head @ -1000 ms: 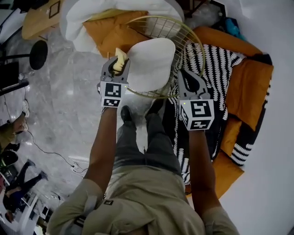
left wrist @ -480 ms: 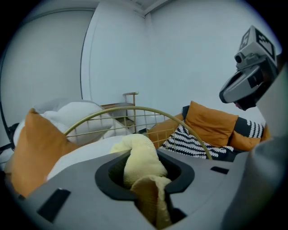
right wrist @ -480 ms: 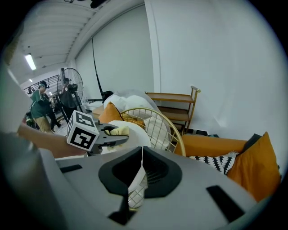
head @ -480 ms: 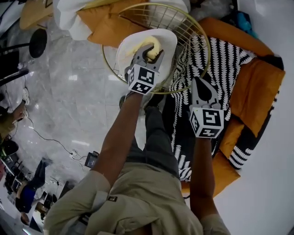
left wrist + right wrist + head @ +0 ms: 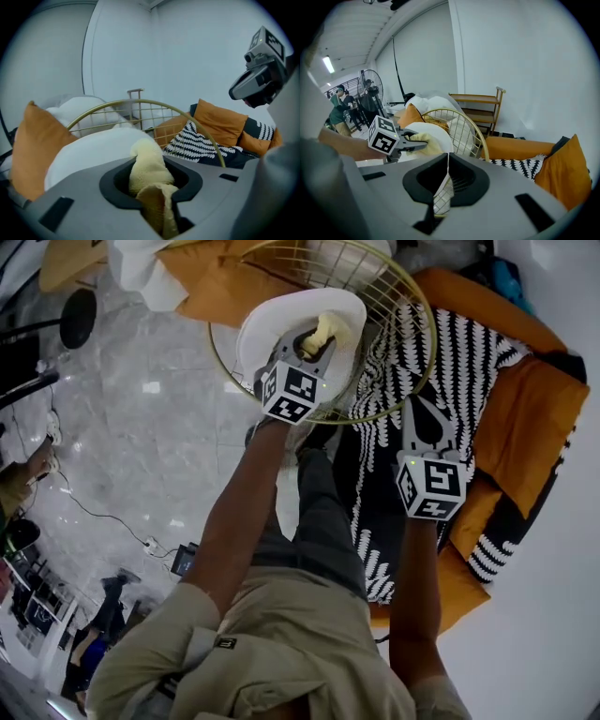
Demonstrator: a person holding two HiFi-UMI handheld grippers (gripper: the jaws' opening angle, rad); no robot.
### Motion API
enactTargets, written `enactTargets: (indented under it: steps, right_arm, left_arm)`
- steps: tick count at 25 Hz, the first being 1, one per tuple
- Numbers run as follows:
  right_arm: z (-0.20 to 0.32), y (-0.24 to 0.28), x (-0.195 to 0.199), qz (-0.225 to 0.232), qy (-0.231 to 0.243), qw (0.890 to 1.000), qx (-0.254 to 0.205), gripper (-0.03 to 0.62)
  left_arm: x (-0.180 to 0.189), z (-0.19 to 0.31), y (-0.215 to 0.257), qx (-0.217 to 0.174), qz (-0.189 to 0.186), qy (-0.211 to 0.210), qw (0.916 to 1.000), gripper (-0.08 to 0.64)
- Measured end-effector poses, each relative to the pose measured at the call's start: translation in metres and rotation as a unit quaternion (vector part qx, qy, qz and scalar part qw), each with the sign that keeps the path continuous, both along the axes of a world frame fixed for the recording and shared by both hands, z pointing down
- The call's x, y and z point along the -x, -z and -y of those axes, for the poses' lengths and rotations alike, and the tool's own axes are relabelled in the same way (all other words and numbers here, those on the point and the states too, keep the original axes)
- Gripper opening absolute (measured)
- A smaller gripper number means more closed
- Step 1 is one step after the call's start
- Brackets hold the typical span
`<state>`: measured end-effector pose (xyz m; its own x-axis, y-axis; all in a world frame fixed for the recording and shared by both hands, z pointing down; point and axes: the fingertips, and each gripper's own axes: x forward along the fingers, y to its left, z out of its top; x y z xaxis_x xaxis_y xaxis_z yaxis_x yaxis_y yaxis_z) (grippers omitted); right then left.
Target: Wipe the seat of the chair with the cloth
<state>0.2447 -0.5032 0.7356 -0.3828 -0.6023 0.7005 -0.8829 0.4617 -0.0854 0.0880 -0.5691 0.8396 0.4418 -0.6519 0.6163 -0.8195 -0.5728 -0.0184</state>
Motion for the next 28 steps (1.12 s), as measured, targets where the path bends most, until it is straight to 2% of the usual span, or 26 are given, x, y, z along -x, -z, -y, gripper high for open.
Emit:
enactTargets:
  steps: [4,6,10,13,16,19,24,28]
  right_arm:
    - [0.0,-0.004,0.017,0.003,0.011,1.0,0.003,0.026]
    - [0.0,-0.006,0.029,0.005,0.018,1.0,0.004,0.026]
    - [0.001,-0.008,0.056,0.01,0.035,0.999,0.005,0.026]
    - [0.0,-0.008,0.065,0.012,0.041,0.999,0.006,0.026]
    - [-0.001,-0.011,0.064,0.009,0.04,0.999,0.008,0.026]
    - [-0.002,-0.017,0.055,0.004,0.032,0.999,0.014,0.026]
    - [-0.007,-0.039,0.024,-0.008,0.012,1.0,0.028,0.026]
    - [-0.017,-0.058,-0.003,-0.02,-0.004,0.999,0.044,0.026]
  left_arm:
    - [0.091,-0.015,0.003,0.005,0.033,0.079,0.9963,0.118]
    - [0.125,-0.026,0.006,0.007,0.047,0.101,0.9937,0.118]
    - [0.175,-0.048,0.007,0.006,0.073,0.15,0.9859,0.118]
    - [0.195,-0.057,0.006,0.006,0.081,0.184,0.9795,0.118]
    - [0.19,-0.062,-0.006,0.015,0.079,0.187,0.9791,0.118]
    - [0.168,-0.061,-0.022,0.026,0.06,0.186,0.9804,0.118]
    - [0.097,-0.053,-0.065,0.056,0.01,0.169,0.9839,0.118]
    - [0.03,-0.052,-0.092,0.081,-0.024,0.128,0.9882,0.118]
